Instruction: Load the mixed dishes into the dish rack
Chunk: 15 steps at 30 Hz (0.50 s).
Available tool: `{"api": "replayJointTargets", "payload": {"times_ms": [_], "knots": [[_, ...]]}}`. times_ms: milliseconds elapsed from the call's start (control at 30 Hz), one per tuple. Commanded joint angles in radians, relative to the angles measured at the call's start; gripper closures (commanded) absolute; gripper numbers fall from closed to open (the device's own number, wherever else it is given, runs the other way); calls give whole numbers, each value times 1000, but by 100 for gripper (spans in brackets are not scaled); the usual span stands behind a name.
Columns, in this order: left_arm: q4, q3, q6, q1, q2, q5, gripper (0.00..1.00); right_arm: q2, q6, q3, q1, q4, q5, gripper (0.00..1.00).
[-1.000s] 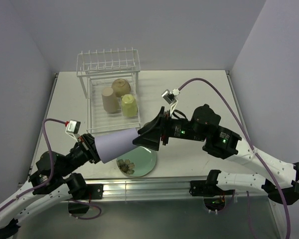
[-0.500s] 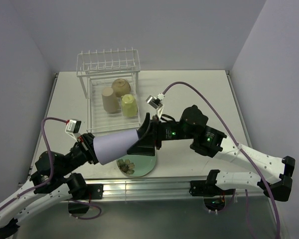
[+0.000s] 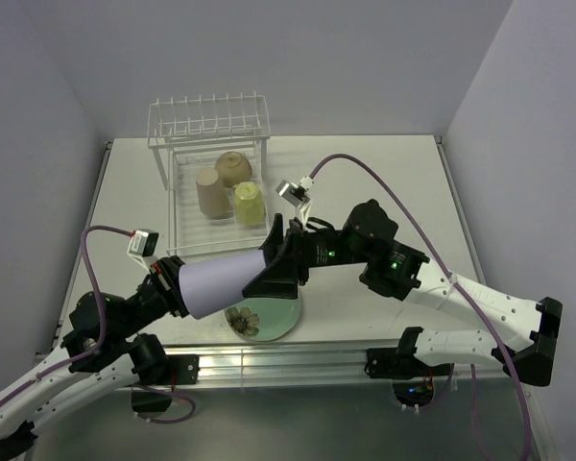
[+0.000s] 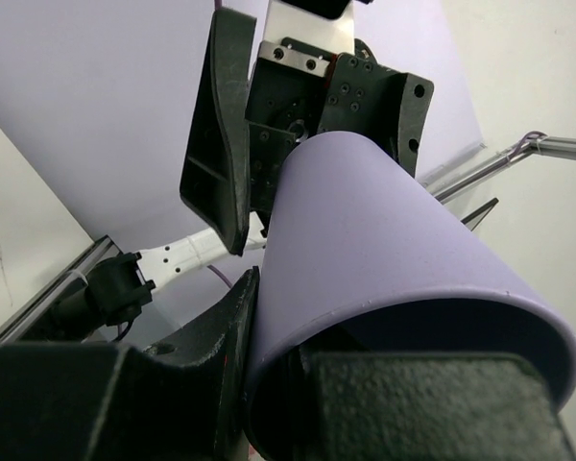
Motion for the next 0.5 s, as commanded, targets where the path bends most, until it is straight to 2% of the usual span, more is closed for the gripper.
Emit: {"api": "replayJointTargets", "payload": {"times_ms": [0, 167, 267, 300, 333, 367, 400, 433, 467], "knots": [[84, -9, -17, -1, 5, 29, 100, -4, 2, 37, -13, 71, -19, 8], [82, -18, -20, -1, 8, 28, 100, 6, 2, 52, -25, 62, -25, 9], [88, -24, -23, -1, 9, 26, 100, 14, 11, 51, -25, 73, -34, 17], [91, -24, -23, -1, 11, 28, 100, 12, 14, 48, -25, 82, -36, 24], [88, -24, -22, -1, 12, 26, 100, 12, 18, 45, -25, 93, -39, 46], [84, -17, -19, -1, 12, 25, 100, 12, 20, 45, -25, 90, -34, 64], [52, -12, -14, -1, 12, 20, 98, 14, 20, 48, -25, 87, -29, 87], [23, -4, -11, -1, 8, 9, 81, 17, 15, 52, -25, 61, -22, 100], [-16, 17, -6, -1, 2, -30, 26, 16, -14, 67, -25, 38, -5, 100]]}}
